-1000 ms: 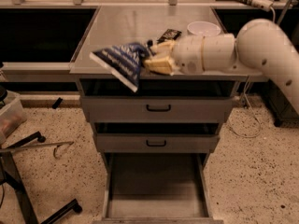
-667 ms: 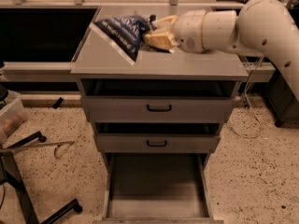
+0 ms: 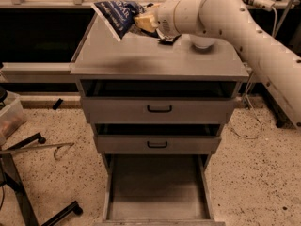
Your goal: Pick blue chip bag from bottom drawer and place on counter
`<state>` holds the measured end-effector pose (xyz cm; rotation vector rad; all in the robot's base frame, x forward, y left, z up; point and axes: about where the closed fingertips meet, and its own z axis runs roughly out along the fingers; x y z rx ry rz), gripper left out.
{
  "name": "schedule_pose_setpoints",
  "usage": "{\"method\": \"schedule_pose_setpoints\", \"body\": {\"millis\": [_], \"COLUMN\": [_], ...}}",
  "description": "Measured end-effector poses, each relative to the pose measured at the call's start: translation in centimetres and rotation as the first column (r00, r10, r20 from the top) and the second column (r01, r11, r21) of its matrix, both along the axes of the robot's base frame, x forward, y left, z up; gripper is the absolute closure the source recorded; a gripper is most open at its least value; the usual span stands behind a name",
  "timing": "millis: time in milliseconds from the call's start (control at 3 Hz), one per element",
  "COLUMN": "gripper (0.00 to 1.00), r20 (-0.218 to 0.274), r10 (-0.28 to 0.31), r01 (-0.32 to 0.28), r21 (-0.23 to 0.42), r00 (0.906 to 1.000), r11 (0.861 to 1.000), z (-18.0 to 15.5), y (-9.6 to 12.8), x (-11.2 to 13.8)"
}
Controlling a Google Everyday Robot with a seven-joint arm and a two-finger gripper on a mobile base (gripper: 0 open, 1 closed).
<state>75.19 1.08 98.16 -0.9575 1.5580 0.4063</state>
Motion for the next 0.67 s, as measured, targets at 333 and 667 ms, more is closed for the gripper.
{"method": "schedule_pose_setpoints", "body": {"millis": [333,667], "gripper": [1.00,1.00], "r20": [-0.081,-0.160], "r10": [-0.048,-0.055], "r01": [0.047,0.052], "r21": [-0.012,-0.025], "r00": [0.9956,0.9856], "r11": [0.999,0.998], "z": [-4.1,-9.4], "y": [-0.3,-0.9], "x": [2.3,2.5]}}
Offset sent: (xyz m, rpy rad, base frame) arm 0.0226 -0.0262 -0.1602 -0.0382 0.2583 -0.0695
